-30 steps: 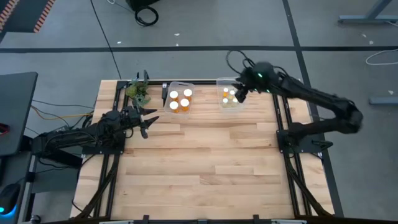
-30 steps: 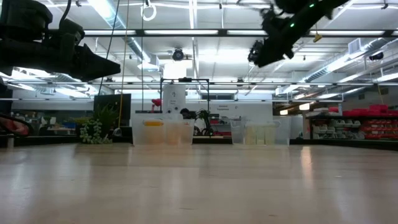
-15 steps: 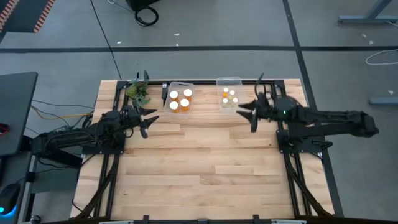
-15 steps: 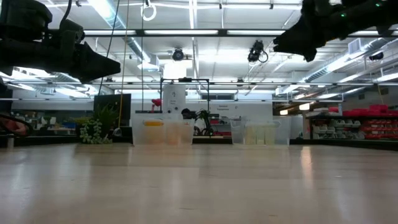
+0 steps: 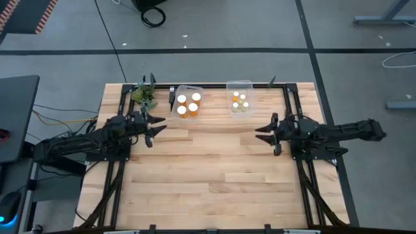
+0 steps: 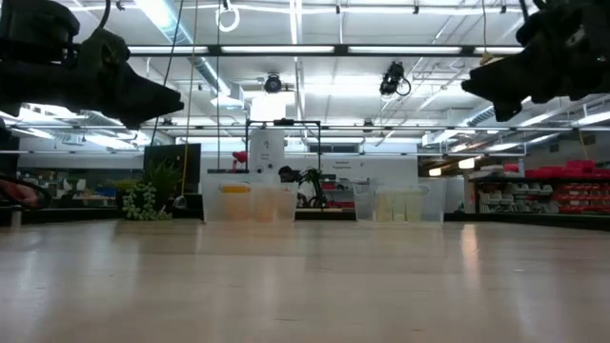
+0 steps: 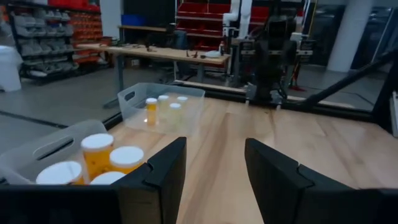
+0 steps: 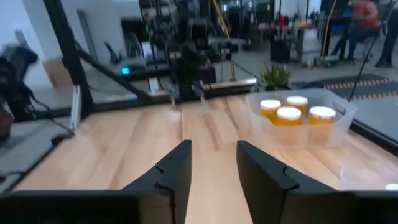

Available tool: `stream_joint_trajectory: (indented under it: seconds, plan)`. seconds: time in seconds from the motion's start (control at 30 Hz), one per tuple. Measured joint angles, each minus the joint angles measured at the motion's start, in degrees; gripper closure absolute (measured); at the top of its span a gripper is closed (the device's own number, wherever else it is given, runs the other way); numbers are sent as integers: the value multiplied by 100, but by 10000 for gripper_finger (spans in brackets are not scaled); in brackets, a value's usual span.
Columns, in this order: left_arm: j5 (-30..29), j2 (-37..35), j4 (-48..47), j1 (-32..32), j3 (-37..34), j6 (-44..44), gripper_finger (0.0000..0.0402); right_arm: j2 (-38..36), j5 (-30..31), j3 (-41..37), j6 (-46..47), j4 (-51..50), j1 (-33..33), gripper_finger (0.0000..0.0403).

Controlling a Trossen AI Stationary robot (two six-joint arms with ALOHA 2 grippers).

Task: Pick and place medicine bottles into bin by pill shape (circle, oval)
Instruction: Return to Home Position

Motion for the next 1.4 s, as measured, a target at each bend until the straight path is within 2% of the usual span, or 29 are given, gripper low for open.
stream_joint_trajectory:
  seconds: [0.27,0.47,0.63,1.4]
  plan:
    - [-1,5,9,0,0,-479,230,-1639,-1292,23,221,-1165,-672,328]
    - [2,5,8,0,0,-497,230,-1362,-1342,55,523,-1450,-780,353]
    - [0,5,5,0,0,-506,230,-1102,-1331,57,75,-1439,-780,354]
    - [0,5,7,0,0,-493,230,-955,-1326,57,132,-1433,-780,354]
